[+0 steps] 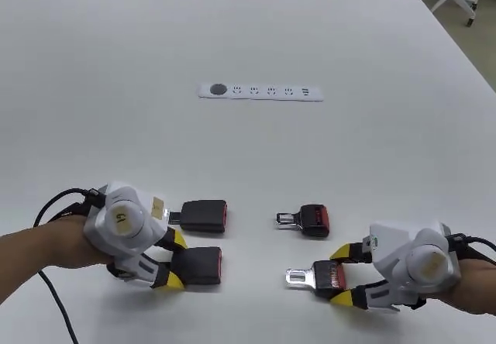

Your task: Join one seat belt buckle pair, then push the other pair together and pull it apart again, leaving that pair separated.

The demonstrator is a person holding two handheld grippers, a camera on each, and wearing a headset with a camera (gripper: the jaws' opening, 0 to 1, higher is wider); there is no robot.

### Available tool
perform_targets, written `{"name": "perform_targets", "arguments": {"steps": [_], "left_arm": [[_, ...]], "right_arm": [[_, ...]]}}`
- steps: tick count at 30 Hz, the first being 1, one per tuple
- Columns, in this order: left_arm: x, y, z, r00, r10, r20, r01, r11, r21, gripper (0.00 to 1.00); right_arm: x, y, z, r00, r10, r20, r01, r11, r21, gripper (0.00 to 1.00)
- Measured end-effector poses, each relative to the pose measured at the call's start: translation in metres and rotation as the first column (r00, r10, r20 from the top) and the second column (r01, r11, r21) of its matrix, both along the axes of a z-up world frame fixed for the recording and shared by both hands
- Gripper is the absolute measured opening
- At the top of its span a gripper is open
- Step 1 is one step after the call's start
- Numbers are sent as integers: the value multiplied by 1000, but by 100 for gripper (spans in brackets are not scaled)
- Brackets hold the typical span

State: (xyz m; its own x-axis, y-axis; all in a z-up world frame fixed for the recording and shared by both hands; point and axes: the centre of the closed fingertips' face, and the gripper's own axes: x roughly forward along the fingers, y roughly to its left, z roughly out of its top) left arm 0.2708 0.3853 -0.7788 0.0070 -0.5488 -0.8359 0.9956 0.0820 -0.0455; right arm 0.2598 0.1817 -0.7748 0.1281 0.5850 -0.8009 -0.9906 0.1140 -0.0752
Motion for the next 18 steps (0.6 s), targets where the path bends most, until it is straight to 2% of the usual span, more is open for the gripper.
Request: {"name": "perform_targets", "arguments": {"steps": [18], "left_arm": [[2,1,-3,1000,-17,3,17,1000,22,32]], "right_arm": [[8,19,-2,1000,11,-9,-11,1000,-1,31]]}}
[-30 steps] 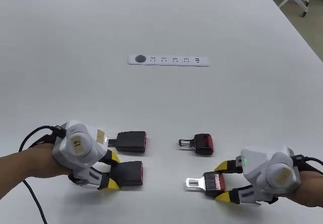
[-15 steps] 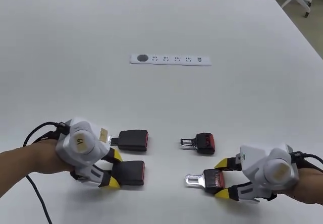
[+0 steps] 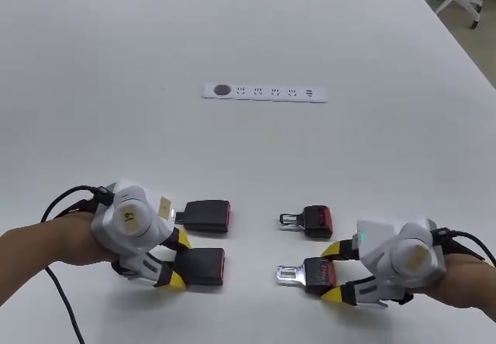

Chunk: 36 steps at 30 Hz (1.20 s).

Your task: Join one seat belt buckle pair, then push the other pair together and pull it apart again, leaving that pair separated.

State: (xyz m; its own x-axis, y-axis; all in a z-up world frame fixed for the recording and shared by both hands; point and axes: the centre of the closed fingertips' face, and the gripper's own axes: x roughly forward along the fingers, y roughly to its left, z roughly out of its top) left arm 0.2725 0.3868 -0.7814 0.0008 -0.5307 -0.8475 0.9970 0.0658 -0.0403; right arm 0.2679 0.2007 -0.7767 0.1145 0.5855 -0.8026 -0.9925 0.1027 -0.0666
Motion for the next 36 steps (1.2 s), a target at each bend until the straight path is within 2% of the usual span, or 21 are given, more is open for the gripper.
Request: {"name": "perform_targets", "arguments": {"steps": [14,36], "left_arm": [[-2,-2,3,1000,3,-5,-3,1000,7,32],[-3,-1,3,1000,6,-11,-6,1000,9,32]], "right_arm": [[4,15,-1,1000,7,3,-7,1000,9,31],[5,54,1,1000,19,1,-19,999,43,31]]}}
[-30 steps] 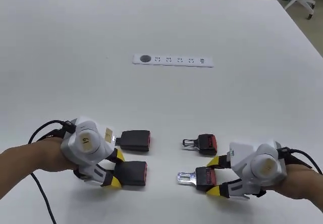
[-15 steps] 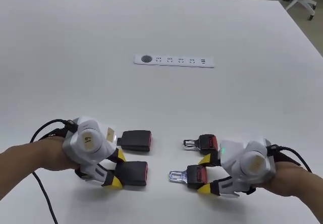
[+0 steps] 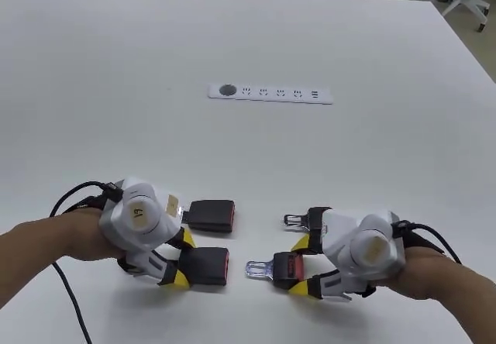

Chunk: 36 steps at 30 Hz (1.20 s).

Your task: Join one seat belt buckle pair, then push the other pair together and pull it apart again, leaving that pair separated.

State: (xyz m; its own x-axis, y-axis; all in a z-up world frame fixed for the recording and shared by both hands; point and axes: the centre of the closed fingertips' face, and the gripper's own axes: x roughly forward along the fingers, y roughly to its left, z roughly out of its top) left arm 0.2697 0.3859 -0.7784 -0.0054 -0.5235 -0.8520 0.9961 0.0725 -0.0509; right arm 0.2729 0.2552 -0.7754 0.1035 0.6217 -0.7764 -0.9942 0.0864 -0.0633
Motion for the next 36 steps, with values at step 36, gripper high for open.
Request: {"name": "perform_targets", "arguments": {"steps": [36], "left_arm": [[0,0,-1,1000,6,1,-6,1000,4,32]], "right_arm": [[-4,40,0,1000,30,-4,-30,999,39,31]]}}
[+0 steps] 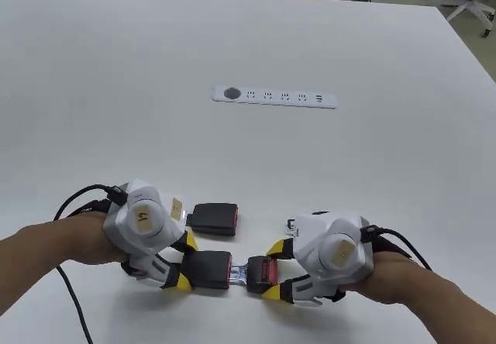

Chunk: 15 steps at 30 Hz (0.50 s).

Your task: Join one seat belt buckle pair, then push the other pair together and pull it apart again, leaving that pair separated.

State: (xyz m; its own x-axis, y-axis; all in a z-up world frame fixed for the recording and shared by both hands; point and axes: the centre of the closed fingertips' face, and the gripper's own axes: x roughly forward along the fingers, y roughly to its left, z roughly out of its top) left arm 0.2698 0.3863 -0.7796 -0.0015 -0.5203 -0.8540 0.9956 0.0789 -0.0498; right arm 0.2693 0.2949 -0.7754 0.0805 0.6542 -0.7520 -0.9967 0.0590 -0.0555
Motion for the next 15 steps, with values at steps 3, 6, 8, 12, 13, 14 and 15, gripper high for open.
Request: {"name": "perform_targets", "arguments": {"steps": [3,6,8,12,13,14,15], "left_arm": [[0,0,0,1000,3,2,-3,1000,-5,32],[0,0,0,1000,5,5,-5,1000,-10,32],[-1,-1,1,1000,5,7,-5,1000,-14,32],[-1,-1,1,1000,3,10,-2,1000,-19,32],[-1,-1,1,1000,3,9,-3,1000,-19,32],[-1,-1,1,1000,3,10,-3,1000,-19,32],[0,-1,1,1000,3,10,-3,1000,-20,32]], "right_arm": [[1,0,0,1000,2,7,-2,1000,-1,31],[1,0,0,1000,7,13,-7,1000,-4,30],[1,0,0,1000,8,13,-8,1000,-5,30],[2,0,-2,1000,8,16,-8,1000,-8,30],[2,0,-1,1000,4,15,-4,1000,-8,30],[2,0,-1,1000,3,16,-3,1000,-9,29],[2,1,-1,1000,2,16,-2,1000,-10,29]]}}
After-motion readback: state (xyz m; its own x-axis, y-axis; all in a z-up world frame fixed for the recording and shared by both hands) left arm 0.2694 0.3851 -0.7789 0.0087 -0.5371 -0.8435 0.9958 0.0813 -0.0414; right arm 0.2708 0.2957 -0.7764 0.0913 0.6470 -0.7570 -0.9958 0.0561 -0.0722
